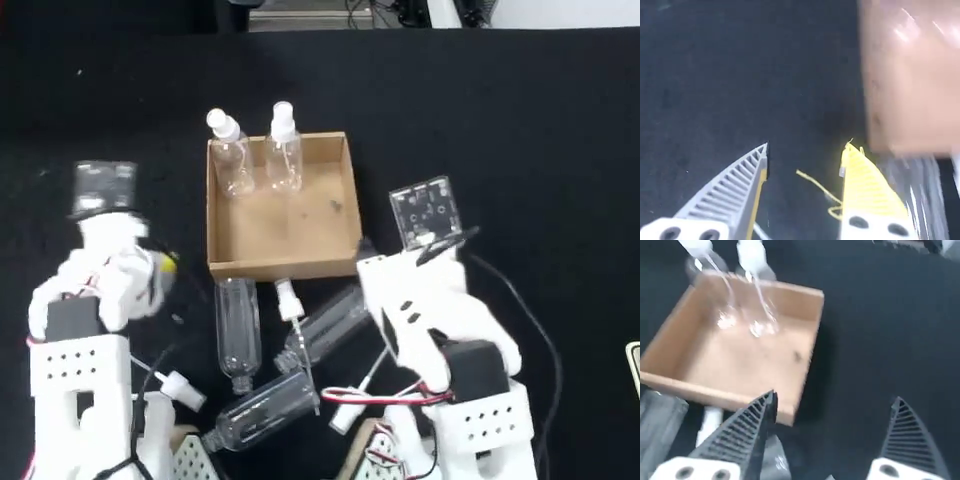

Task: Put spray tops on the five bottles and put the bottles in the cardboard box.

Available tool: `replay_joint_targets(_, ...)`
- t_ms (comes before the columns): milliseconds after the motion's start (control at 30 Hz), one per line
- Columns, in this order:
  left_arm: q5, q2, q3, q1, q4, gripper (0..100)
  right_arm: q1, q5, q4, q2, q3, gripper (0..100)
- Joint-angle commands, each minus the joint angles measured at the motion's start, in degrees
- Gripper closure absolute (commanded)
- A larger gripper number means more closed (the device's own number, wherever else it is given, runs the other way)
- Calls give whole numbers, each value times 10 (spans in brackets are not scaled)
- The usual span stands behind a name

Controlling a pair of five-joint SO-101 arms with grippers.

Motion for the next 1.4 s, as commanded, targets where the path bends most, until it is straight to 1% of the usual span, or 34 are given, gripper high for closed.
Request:
replay_joint_targets(0, -54, 34, -96, 66, 117, 775, 42, 19, 20, -17, -10, 691)
replay_joint_targets(100, -55, 98, -134, 108, 169, 774, 55, 18, 19, -17, 19, 691)
replay_joint_targets(200, -50, 164, -163, 144, 203, 774, 56, 18, 7, -18, 48, 691)
replay_joint_targets(267, -22, 205, -182, 161, 222, 762, 56, 18, -9, -16, 69, 691)
replay_joint_targets(333, 18, 238, -202, 170, 236, 707, 56, 18, -25, -16, 90, 691)
replay_joint_targets(400, 62, 265, -216, 171, 236, 658, 56, 19, -37, -17, 106, 691)
replay_joint_targets(467, 103, 291, -222, 172, 229, 650, 56, 20, -42, -18, 114, 691)
replay_joint_targets(600, 179, 329, -187, 170, 170, 650, 56, 21, -45, -18, 116, 691)
replay_joint_targets(667, 200, 345, -161, 168, 135, 650, 56, 21, -45, -18, 117, 691)
replay_joint_targets(967, 202, 356, -55, 166, 18, 650, 56, 21, -45, -18, 118, 691)
replay_joint_targets(1067, 201, 355, -28, 166, 4, 650, 56, 21, -45, -18, 118, 691)
replay_joint_targets(1167, 200, 355, -20, 165, 7, 650, 56, 21, -45, -18, 118, 691)
replay_joint_targets(1233, 175, 355, -19, 164, 9, 652, 56, 20, -45, -18, 118, 691)
replay_joint_targets(1300, 145, 355, -18, 161, 9, 687, 56, 20, -45, -18, 118, 691)
replay_joint_targets(1367, 118, 355, -22, 146, 8, 754, 56, 20, -45, -18, 118, 691)
